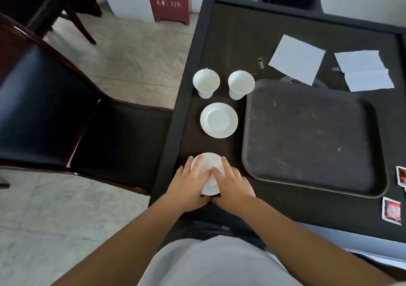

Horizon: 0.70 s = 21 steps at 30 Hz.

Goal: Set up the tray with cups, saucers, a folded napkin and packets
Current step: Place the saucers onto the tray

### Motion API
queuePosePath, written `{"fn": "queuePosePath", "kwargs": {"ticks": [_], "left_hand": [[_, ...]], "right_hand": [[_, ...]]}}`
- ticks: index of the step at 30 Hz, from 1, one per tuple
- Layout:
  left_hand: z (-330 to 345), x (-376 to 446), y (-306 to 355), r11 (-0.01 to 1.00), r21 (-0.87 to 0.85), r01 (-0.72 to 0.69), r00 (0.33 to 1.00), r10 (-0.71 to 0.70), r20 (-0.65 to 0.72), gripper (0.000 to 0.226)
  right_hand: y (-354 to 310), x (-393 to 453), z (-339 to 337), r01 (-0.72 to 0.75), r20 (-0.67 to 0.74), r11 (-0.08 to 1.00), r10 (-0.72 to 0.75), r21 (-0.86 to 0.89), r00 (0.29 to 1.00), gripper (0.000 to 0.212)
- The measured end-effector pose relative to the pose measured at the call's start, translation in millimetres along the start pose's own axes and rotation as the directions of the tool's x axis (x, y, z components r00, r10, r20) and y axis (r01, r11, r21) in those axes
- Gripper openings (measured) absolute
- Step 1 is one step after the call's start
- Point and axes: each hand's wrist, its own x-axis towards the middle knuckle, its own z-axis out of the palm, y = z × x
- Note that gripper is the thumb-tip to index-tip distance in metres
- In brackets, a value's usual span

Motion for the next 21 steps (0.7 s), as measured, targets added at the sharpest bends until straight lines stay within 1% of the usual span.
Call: {"fn": "queuePosePath", "kwargs": {"ticks": [1, 4, 7, 12, 15, 19, 21], "left_hand": [[1, 1, -2, 1.000, -0.003, -0.012, 1.000, 0.012, 0.017, 0.076], [3, 5, -11, 0.999, 0.004, -0.036, 0.999, 0.036, -0.016, 0.074], [6, 7, -16, 0.998, 0.020, -0.060, 0.998, 0.060, -0.027, 0.074], [6, 10, -18, 0.997, 0.051, -0.053, 0.998, 0.054, -0.025, 0.076], [4, 13, -19, 0.996, 0.073, -0.056, 0.998, 0.057, -0.010, 0.078], [3, 15, -17, 0.995, 0.090, -0.045, 0.999, 0.045, -0.005, 0.086], [4, 17, -14, 0.996, 0.077, -0.042, 0.999, 0.043, -0.021, 0.083]], "right_hand": [[0, 2, 2, -0.012, 0.019, 1.000, 0.013, -0.016, 1.000, 0.081], [2, 6, 8, -0.029, -0.009, 0.996, 0.028, -0.086, 1.000, 0.083], [4, 9, 12, -0.022, -0.037, 0.993, 0.018, -0.115, 0.999, 0.086], [5, 14, 19, -0.042, -0.089, 0.995, 0.034, -0.087, 0.995, 0.080], [5, 20, 18, -0.072, -0.082, 0.996, 0.068, -0.050, 0.994, 0.078], [8, 25, 14, -0.051, -0.069, 0.993, 0.043, -0.105, 0.997, 0.080], [8, 25, 13, -0.053, -0.064, 0.992, 0.046, -0.112, 0.997, 0.083]]}}
